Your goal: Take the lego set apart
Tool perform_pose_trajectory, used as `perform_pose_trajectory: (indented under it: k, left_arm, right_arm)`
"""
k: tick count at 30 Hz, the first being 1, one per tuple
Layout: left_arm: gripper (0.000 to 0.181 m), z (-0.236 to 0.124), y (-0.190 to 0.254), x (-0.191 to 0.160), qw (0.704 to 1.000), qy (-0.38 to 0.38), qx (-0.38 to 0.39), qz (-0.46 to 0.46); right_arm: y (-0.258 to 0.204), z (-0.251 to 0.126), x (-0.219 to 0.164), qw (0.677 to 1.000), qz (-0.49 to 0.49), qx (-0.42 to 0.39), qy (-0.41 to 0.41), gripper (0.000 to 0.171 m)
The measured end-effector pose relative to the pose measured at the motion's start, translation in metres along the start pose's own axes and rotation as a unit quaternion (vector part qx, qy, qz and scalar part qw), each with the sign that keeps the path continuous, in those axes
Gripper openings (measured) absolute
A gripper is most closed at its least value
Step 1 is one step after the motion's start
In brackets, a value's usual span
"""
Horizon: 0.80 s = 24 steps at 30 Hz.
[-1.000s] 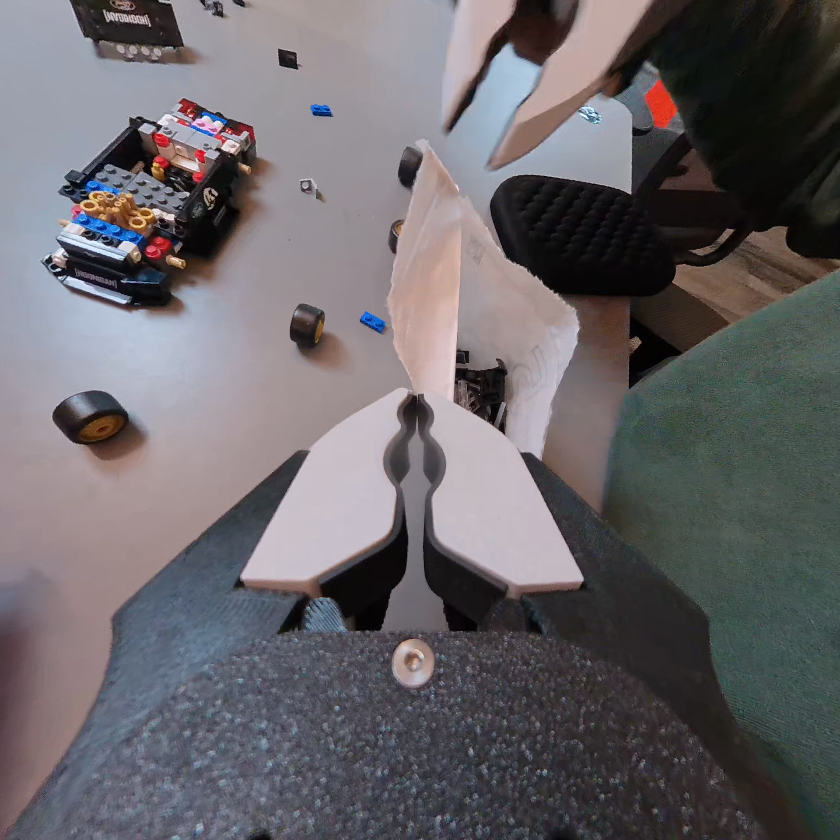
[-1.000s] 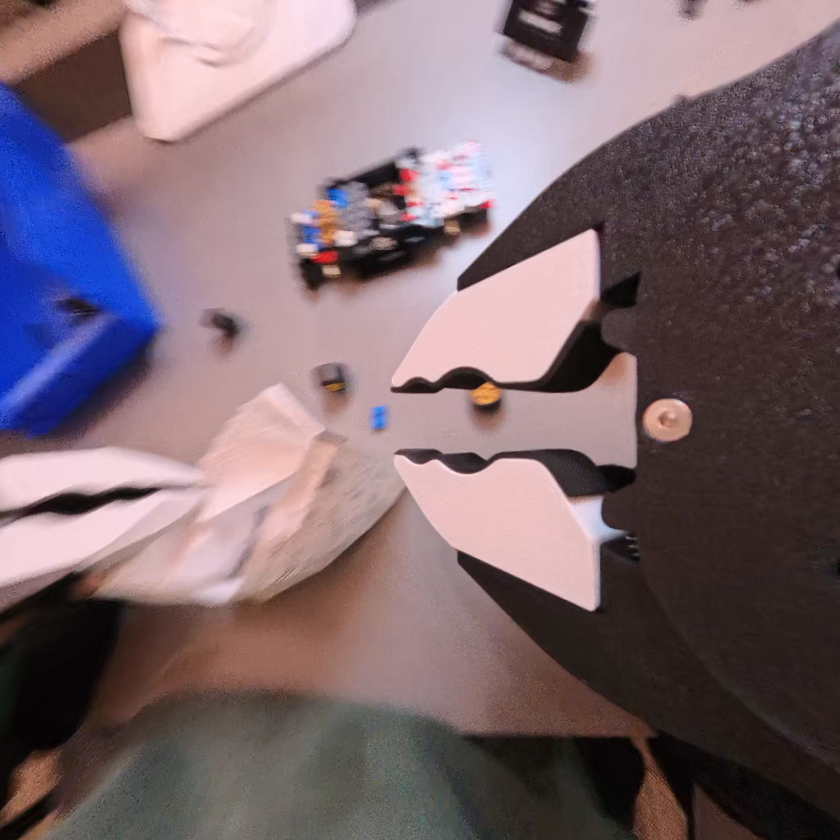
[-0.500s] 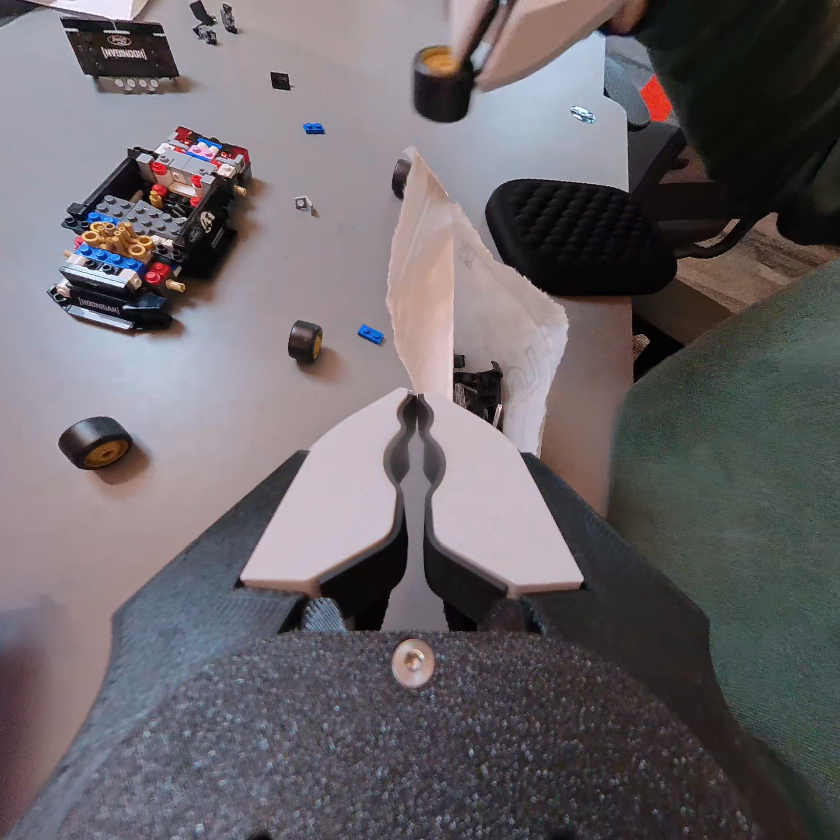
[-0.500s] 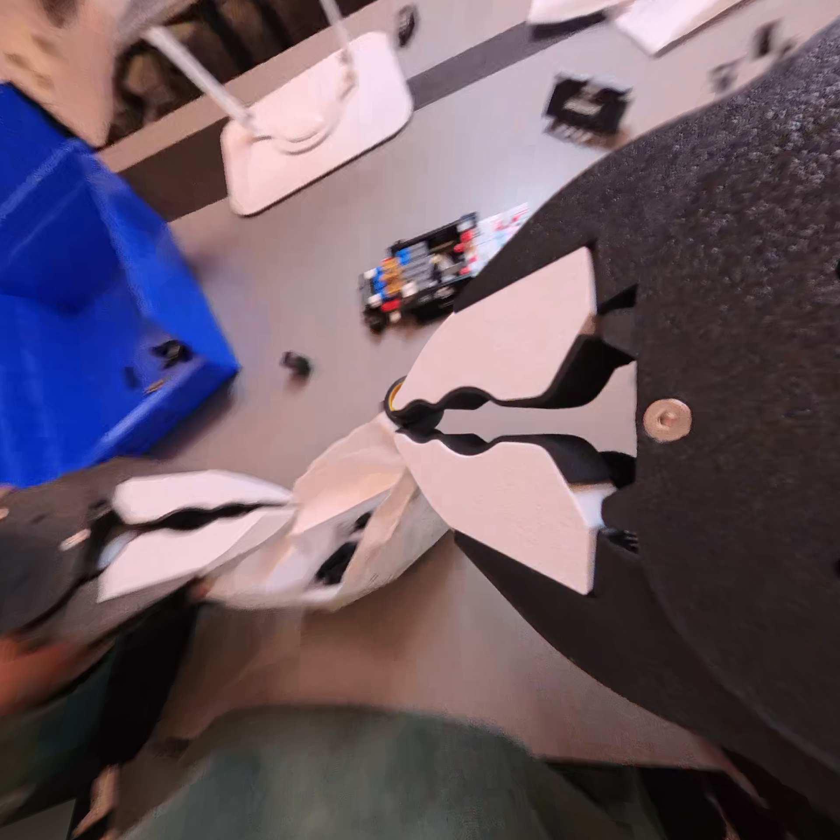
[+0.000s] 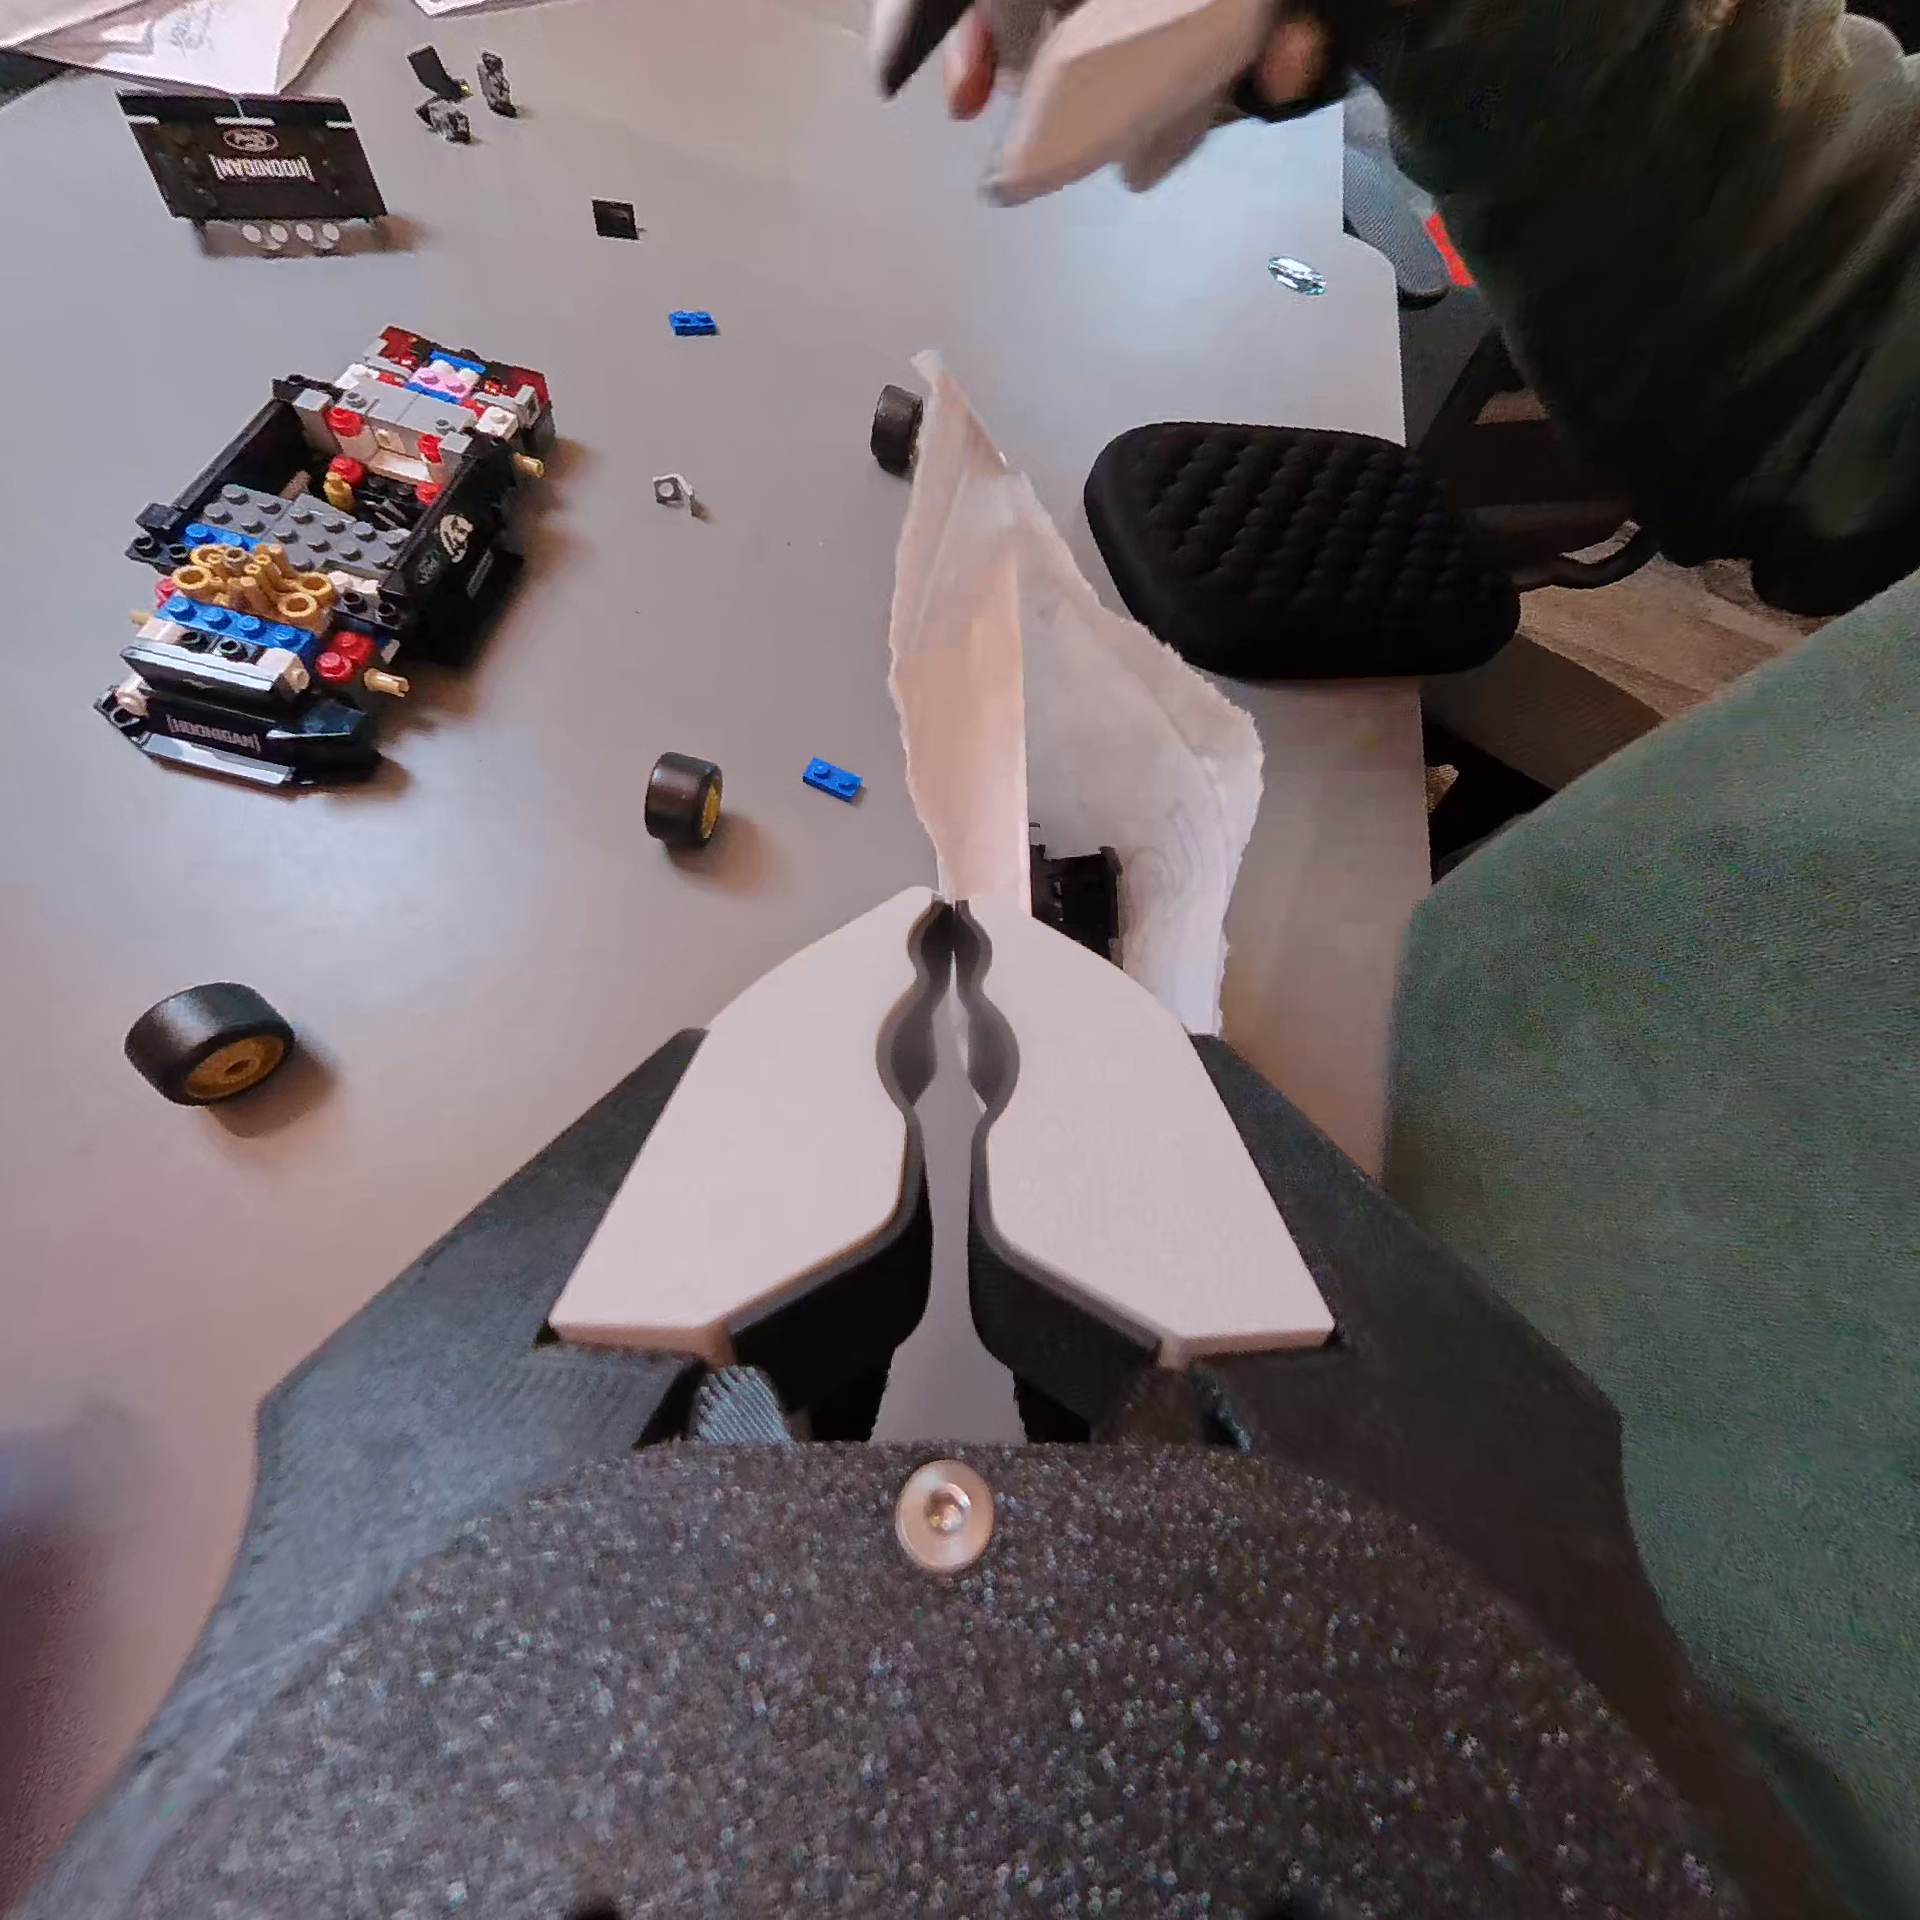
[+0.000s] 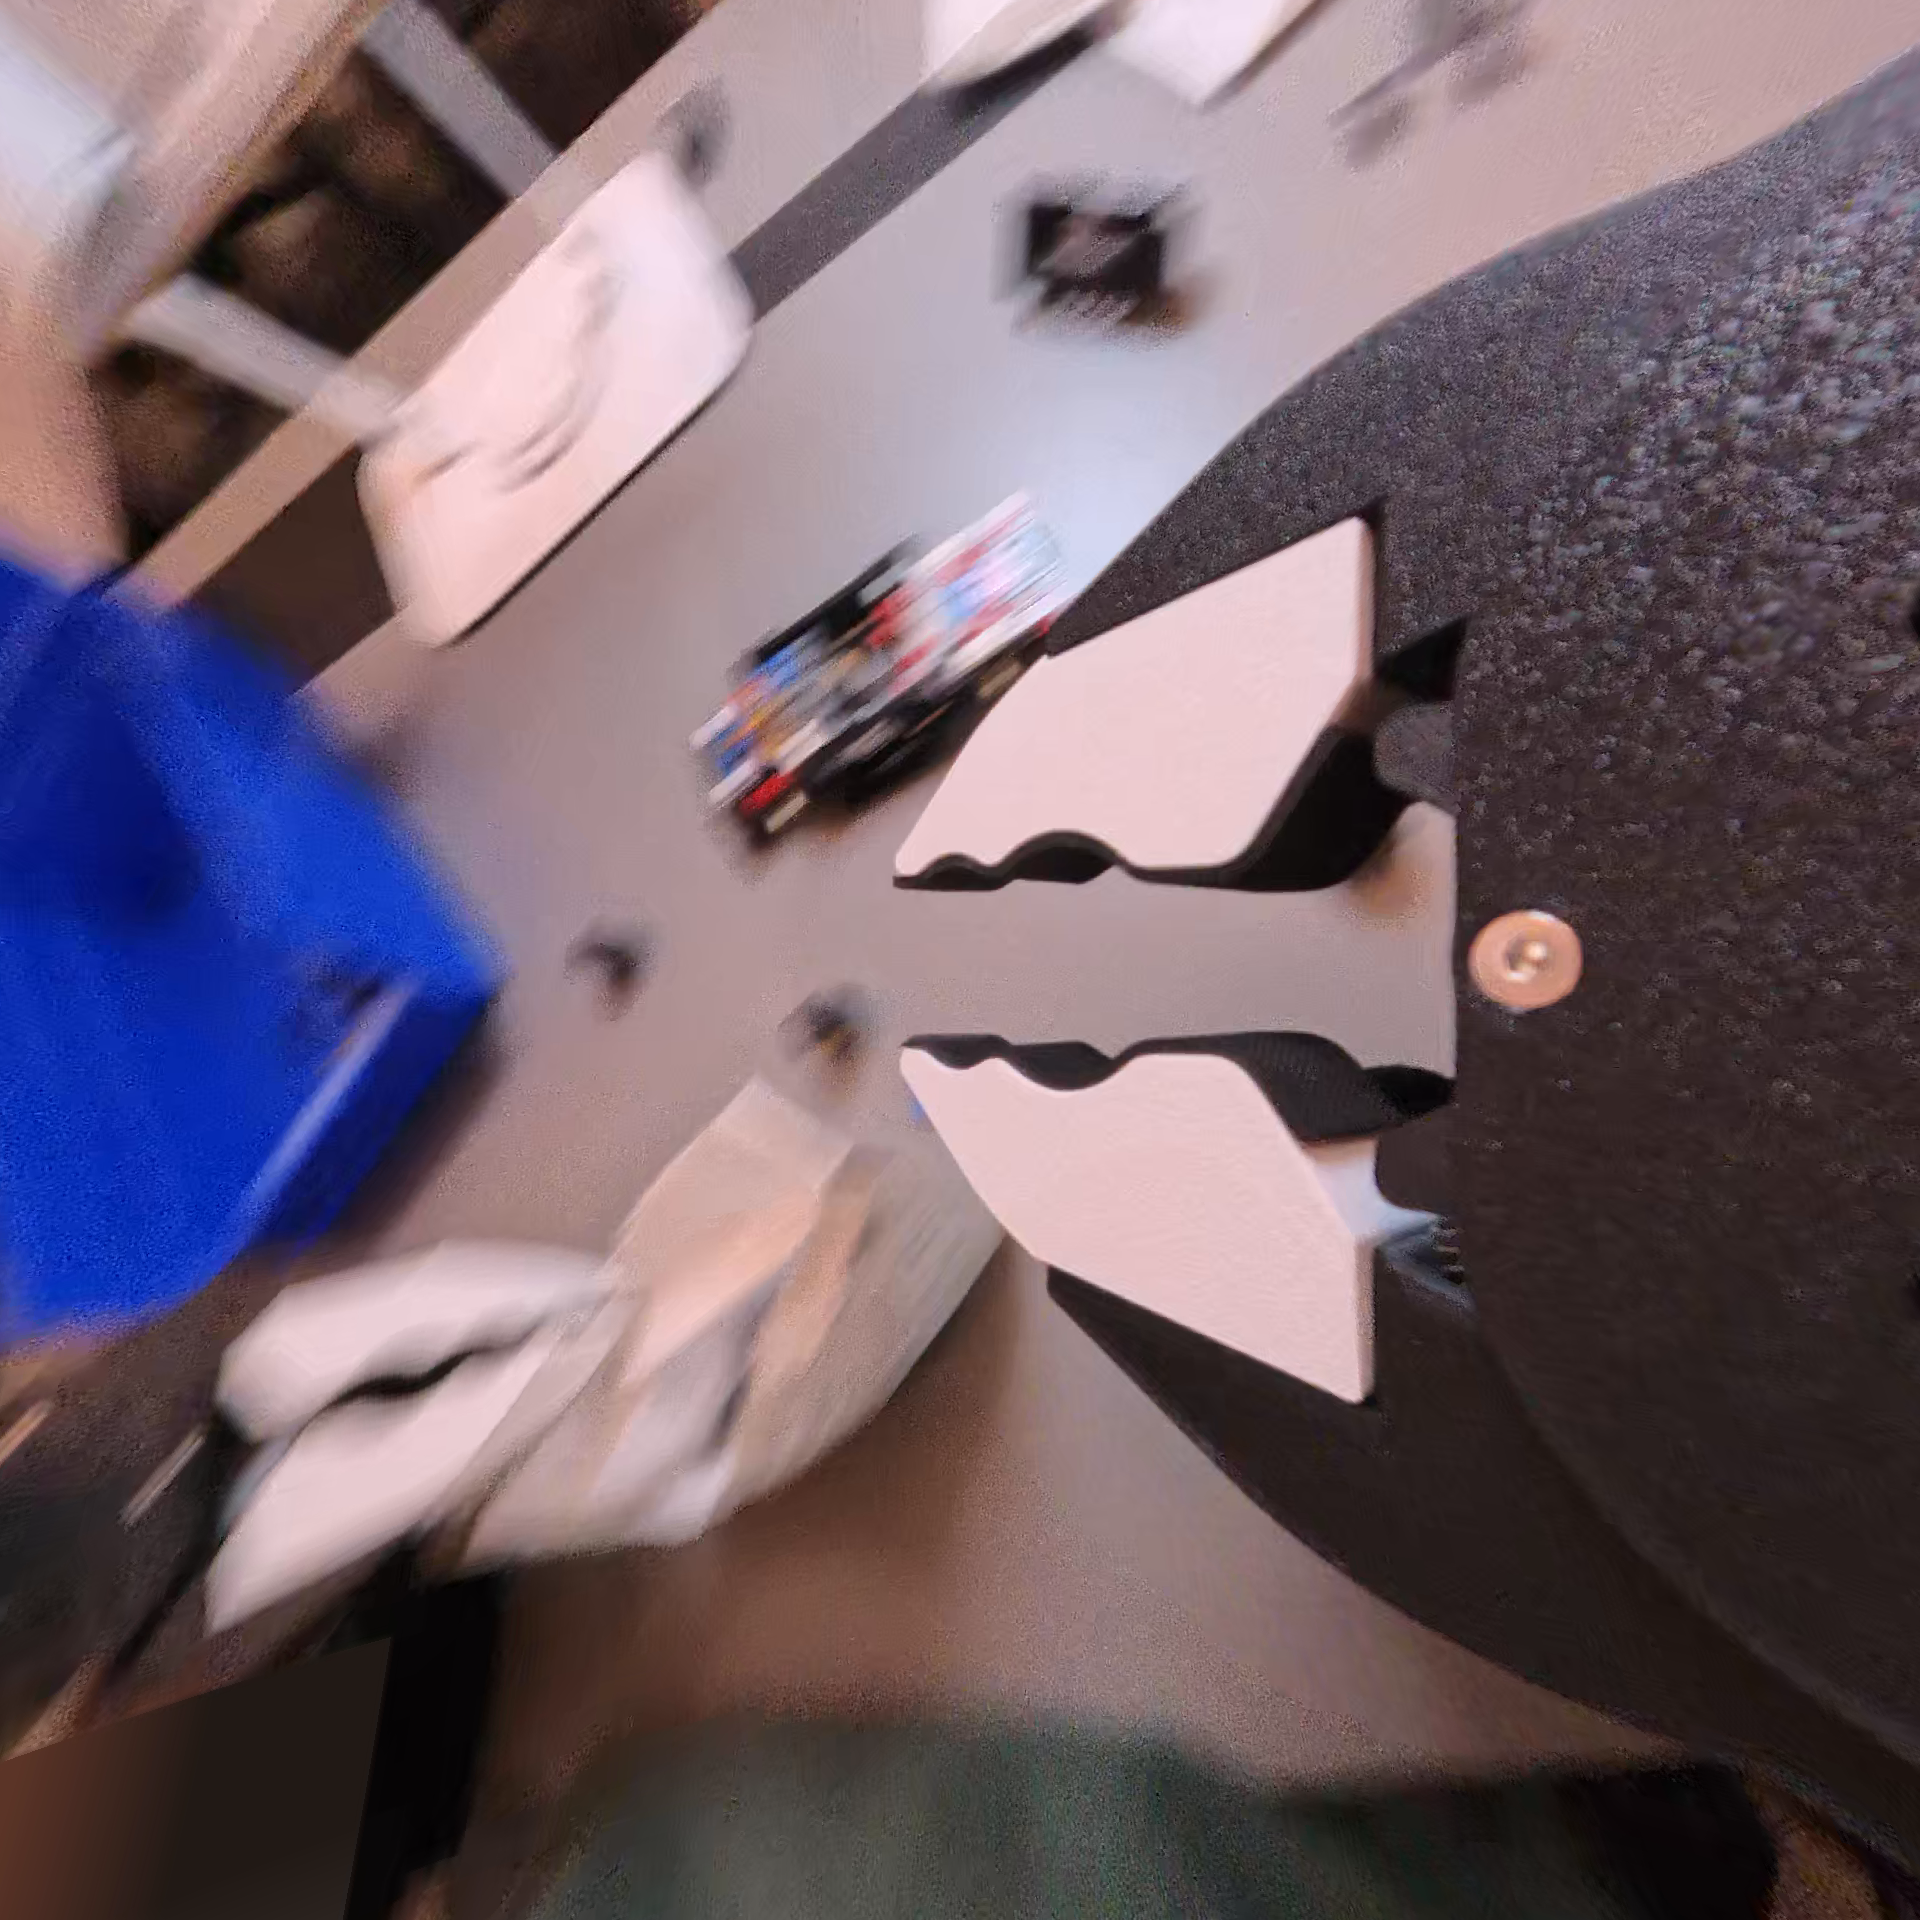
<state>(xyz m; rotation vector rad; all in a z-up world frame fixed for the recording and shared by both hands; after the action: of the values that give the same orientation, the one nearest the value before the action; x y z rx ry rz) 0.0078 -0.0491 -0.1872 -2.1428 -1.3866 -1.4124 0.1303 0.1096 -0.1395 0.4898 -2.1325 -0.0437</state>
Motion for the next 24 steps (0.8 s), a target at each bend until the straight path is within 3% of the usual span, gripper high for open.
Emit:
perform_pose_trajectory:
  k: [3,6,7,10,14,17,20,24]
  left_arm:
    - [0.0,0.0,0.0,0.0,1.0,0.002,-0.002,0.002]
    - [0.0,0.0,0.001,0.0,1.0,0.003,-0.003,0.004]
    - [0.0,0.0,0.001,0.0,1.0,0.002,-0.002,0.005]
    - [0.0,0.0,0.0,0.0,1.0,0.0,-0.003,0.004]
    - [0.0,0.002,0.0,0.001,1.0,0.0,-0.011,0.005]
    - [0.0,0.004,0.004,0.002,1.0,0.003,-0.022,0.009]
    - [0.0,0.004,0.005,0.002,1.0,0.003,-0.021,0.014]
    - [0.0,0.001,0.006,-0.001,1.0,0.004,-0.024,0.014]
  right_arm:
    - [0.033,-0.005,-0.085,0.984,0.035,-0.053,-0.164,0.031]
    - [0.027,0.007,-0.125,0.977,0.088,-0.017,-0.194,0.034]
    - [0.025,0.01,-0.129,0.977,0.083,-0.016,-0.194,0.022]
    - [0.015,0.01,-0.093,0.992,0.065,0.004,-0.108,0.016]
    - [-0.034,0.0,0.016,0.993,0.021,0.09,0.077,0.015]
    - [-0.076,0.022,0.056,0.986,-0.038,0.143,0.079,0.016]
    - [-0.094,0.048,0.054,0.98,-0.102,0.171,0.002,0.031]
    - [-0.062,0.036,0.08,0.979,-0.037,0.172,0.1,0.032]
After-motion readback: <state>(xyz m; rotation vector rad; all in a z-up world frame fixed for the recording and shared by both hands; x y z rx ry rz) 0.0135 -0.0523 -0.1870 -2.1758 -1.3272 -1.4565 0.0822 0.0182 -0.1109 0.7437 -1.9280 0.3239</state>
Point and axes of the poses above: each gripper's, where its closed fingertips meet, z out along the fingers, x out of its top, y = z × x across the jaws, the point moved 4 cm from there along -z, back along the fingers, and after that the axes turned 5 degrees about -z, right-handed, at the moved point
